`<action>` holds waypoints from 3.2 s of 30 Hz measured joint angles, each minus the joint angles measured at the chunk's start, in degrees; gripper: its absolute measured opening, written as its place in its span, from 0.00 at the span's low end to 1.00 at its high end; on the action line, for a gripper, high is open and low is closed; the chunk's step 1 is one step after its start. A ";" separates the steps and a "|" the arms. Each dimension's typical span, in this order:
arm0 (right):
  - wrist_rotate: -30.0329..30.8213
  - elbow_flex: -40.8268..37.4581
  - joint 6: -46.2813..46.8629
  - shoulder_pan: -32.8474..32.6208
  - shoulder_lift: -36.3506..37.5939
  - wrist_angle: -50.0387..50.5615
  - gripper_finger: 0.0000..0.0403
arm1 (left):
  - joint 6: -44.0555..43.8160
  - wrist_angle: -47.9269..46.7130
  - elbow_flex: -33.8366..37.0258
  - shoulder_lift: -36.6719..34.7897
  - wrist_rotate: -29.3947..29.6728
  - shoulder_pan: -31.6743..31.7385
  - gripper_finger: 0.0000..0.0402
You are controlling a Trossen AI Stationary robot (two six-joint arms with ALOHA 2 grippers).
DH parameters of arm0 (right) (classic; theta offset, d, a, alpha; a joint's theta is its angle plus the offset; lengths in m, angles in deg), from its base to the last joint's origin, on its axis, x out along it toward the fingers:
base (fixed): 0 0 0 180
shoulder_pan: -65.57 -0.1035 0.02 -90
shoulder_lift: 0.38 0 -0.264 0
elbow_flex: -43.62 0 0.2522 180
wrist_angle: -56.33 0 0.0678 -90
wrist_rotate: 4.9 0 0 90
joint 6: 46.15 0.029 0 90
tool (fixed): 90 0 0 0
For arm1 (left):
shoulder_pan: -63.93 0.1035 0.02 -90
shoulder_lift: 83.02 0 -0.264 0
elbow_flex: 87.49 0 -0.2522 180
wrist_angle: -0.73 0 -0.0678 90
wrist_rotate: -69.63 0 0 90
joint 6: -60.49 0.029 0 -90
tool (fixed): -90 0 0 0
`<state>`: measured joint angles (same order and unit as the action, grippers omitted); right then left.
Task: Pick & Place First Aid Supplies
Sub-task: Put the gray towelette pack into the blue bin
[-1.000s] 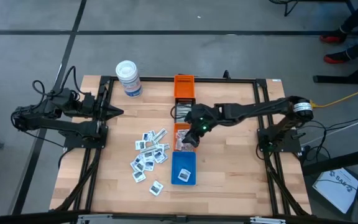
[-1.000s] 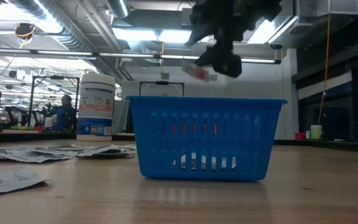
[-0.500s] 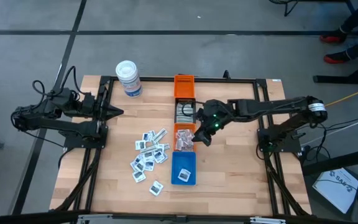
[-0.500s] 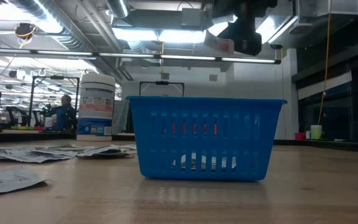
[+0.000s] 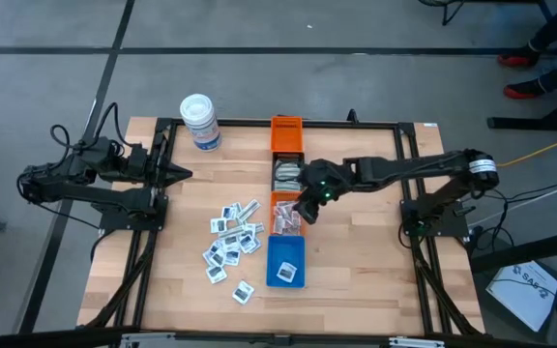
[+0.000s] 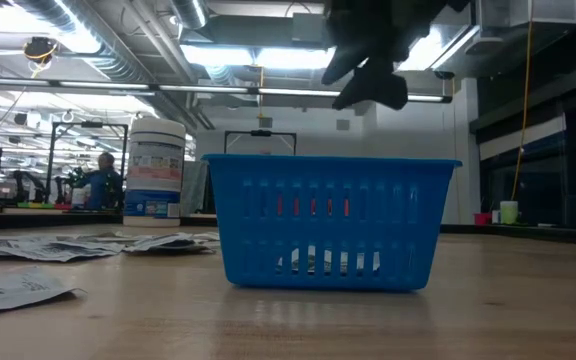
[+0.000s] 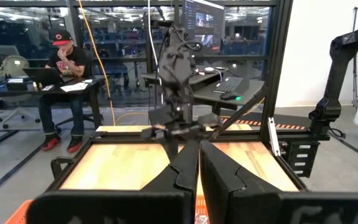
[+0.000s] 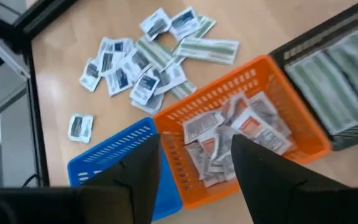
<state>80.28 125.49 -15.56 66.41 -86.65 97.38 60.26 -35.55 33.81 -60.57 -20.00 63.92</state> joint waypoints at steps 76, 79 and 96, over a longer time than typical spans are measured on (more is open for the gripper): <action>-0.10 -67.82 -25.97 -5.59 70.48 -44.26 0.48 | -0.02 0.00 0.00 -0.01 0.01 0.00 0.03; 3.90 -67.80 -30.04 -5.46 73.16 -42.76 0.48 | -0.01 0.00 0.00 -0.01 -0.01 0.02 0.03; 4.71 -67.71 -32.57 -4.98 86.11 -28.28 0.48 | -0.02 0.00 0.00 -0.01 -0.01 0.00 0.02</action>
<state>85.00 57.78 -48.12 61.43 -0.55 69.09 60.24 -35.55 33.81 -60.58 -20.01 63.92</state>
